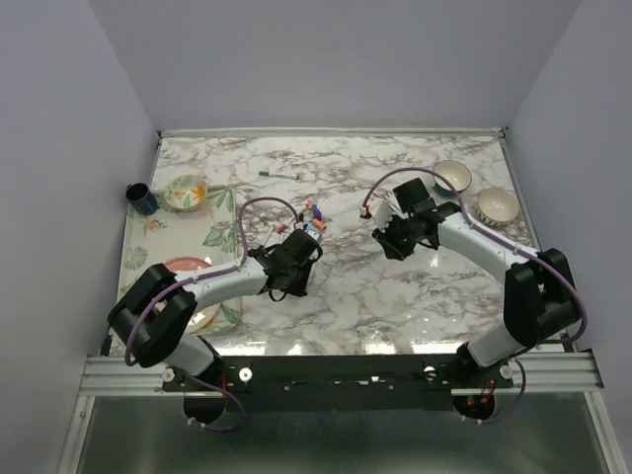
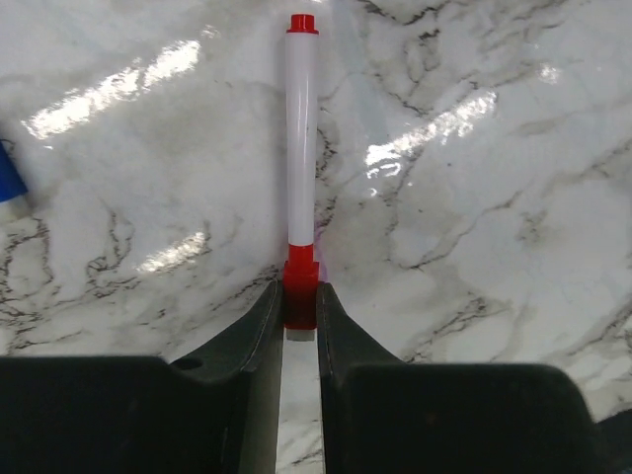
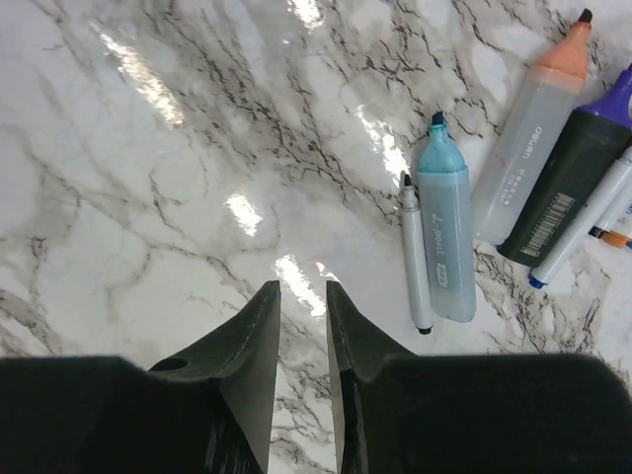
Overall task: Open the pen caps
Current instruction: Grab a pen on the table with the left arm, then pass the pen from the left arm to the right
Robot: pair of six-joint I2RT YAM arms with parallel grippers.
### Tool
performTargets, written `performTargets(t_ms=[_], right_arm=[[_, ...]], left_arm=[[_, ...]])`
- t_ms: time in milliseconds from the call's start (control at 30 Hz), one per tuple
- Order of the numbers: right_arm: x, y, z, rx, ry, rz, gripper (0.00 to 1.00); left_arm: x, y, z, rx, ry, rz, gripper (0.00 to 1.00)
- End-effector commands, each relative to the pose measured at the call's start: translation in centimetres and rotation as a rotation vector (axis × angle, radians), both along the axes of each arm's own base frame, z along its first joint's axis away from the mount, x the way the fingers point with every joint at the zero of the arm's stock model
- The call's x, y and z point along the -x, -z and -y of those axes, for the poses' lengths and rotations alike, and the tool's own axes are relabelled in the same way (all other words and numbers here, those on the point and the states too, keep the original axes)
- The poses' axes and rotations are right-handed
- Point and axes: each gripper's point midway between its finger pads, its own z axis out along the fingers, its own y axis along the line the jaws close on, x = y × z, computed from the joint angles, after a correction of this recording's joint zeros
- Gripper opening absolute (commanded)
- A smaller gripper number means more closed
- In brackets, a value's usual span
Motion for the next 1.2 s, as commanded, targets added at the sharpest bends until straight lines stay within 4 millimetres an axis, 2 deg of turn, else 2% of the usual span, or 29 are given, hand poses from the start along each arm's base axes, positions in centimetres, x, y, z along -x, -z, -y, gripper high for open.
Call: performTargets(t_ms=[0,133,567,1033,1167], right_arm=[[1.7,-2.7,-2.3,-0.136,-0.122,-0.009,0.32],[2.6,-3.9,-3.0,-0.195,-0.177,0.004,0.32],[4.8,-7.0,-4.4,-0.331,-0.317,0.091,0.32],[5.6,-7.5,-4.8,-0.371,-0.372,0.117,0.33],[6.5,-7.4,-5.1,-0.395,-0.422,0.119,0.33]], left_arm=[[1.8,-1.5,2.9,0.191,0.077,-0.042,0.00],[2.7,-2.3,4.4,0.290,0.125,-0.064,0.00],[4.1,-3.7,6.5,0.437,0.191,-0.102,0.00],[4.7,-4.3,7.3,0.487,0.222,-0.124,0.00],[5.0,-4.5,7.5,0.503,0.241,-0.133,0.00]])
